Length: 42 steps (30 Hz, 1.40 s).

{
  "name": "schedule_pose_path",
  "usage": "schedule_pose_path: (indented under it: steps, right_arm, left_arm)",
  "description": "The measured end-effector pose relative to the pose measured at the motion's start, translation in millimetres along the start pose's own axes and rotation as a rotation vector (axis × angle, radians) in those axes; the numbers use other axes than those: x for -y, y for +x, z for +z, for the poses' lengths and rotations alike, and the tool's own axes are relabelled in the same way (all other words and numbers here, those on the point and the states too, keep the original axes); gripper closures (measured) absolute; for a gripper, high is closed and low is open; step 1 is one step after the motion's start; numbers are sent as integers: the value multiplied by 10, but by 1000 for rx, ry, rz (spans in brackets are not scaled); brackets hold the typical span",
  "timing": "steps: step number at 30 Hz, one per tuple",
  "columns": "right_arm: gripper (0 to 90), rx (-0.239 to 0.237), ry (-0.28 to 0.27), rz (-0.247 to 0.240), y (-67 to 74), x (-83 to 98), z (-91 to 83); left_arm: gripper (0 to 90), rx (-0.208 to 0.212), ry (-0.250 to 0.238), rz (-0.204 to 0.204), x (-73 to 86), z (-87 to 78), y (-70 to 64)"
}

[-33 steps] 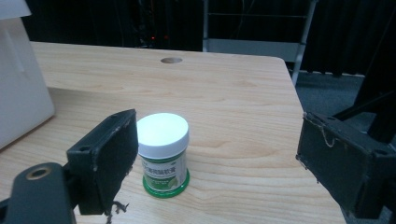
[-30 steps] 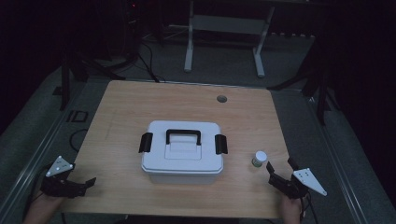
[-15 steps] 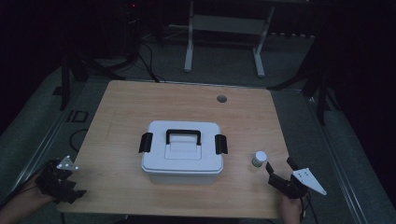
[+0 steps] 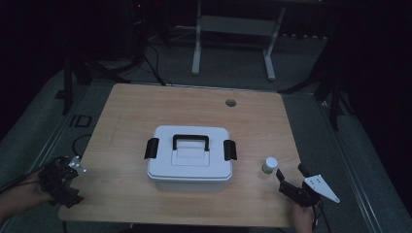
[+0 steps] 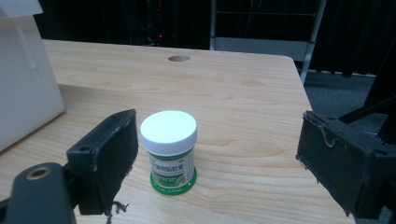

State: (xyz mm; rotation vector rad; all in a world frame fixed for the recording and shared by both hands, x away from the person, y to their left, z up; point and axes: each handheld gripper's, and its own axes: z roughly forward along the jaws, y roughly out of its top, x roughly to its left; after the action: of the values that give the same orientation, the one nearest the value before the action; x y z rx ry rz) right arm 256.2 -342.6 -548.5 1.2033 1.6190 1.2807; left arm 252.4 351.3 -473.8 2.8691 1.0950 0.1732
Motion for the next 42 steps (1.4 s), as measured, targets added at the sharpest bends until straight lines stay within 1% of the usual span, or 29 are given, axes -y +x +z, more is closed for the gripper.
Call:
schedule_pose_path:
  steps: [1, 2, 3, 4, 6, 7, 12, 14, 16, 17, 19, 20, 22, 23, 25, 26, 27, 28, 29, 30, 31, 32, 33, 34, 35, 36, 38, 39, 42]
  right_arm:
    - [122, -1, 3, -1, 2, 0, 3]
    - [122, -3, 6, -4, 6, 0, 6]
    - [122, -5, 8, -4, 8, 1, 9]
    - [122, -3, 12, -9, 8, 2, 13]
    - [122, -6, 6, -8, 9, 1, 8]
    - [122, -5, 5, -4, 6, 2, 5]
    - [121, -3, 4, 5, -7, 5, 1]
    - [122, -2, 2, -3, 1, 3, 2]
    - [122, -4, 7, -5, 5, 5, 8]
    - [122, -4, 7, -6, 4, 4, 6]
    - [122, -3, 8, -10, 0, 7, 12]
    - [122, -5, 7, -5, 3, 6, 10]
    - [121, -3, 9, -8, 5, 7, 11]
    - [122, -4, 10, -8, 5, 7, 12]
    - [122, -5, 9, -4, 3, 7, 10]
    - [122, -4, 11, -3, 1, 8, 11]
    - [122, -8, 9, -2, 2, 7, 10]
    - [122, -10, 9, -2, 3, 7, 9]
    - [122, -7, 12, -5, 5, 9, 14]
    - [122, -9, 15, -7, 6, 9, 16]
    - [122, -10, 13, -7, 8, 7, 13]
    - [122, -8, 11, -11, 9, 9, 13]
    - [122, -9, 15, -9, 7, 10, 15]
    - [122, -15, 14, -4, 4, 9, 16]
    - [122, -14, 11, -7, 4, 9, 14]
    - [122, -10, 13, -10, 6, 10, 15]
    - [122, -13, 15, -13, 9, 10, 18]
    - [122, -14, 15, -13, 12, 10, 18]
    - [122, -20, 18, -19, 15, 11, 24]
  left_arm:
    - [2, -14, 8, 33, -58, -52, -22]
    - [2, 10, 16, 31, -90, -83, -15]
    - [2, 14, 21, 26, -124, -107, -21]
    - [2, 6, 39, 54, -157, -134, -35]
    - [2, 30, 28, 50, -220, -196, -30]
    - [2, 9, 27, 79, -252, -233, -51]
    - [2, 35, 2, 94, -403, -399, -62]
    - [2, 25, -17, 112, -465, -479, -68]
    - [2, 35, -18, 119, -542, -558, -72]
    - [2, 27, -20, 134, -578, -597, -86]
    - [2, 32, -9, 147, -666, -680, -93]
    - [2, 16, -20, 171, -713, -726, -105]
    - [3, 23, -27, 196, -816, -815, -134]
    - [3, 50, -40, 192, -875, -848, -144]
    - [3, 40, -23, 230, -981, -908, -206]
    - [2, 71, -41, 228, -1033, -945, -213]
    - [3, 55, -34, 241, -1081, -978, -237]
    - [3, 46, -26, 261, -1132, -1000, -251]
    - [3, 49, -21, 259, -1187, -1018, -257]
    - [3, 27, -17, 290, -1232, -1043, -285]
    - [3, 51, -34, 288, -1283, -1078, -289]
    - [2, 59, -39, 278, -1340, -1105, -285]
    - [3, 42, -38, 294, -1387, -1130, -297]
    - [3, 63, -41, 291, -1440, -1148, -293]
    - [3, 51, -32, 299, -1493, -1157, -307]
    - [3, 28, -24, 323, -1541, -1165, -327]
    - [2, 35, -3, 333, -1644, -1174, -328]
    - [3, 49, -11, 336, -1690, -1180, -334]
    - [3, 59, -5, 353, -1831, -1193, -359]
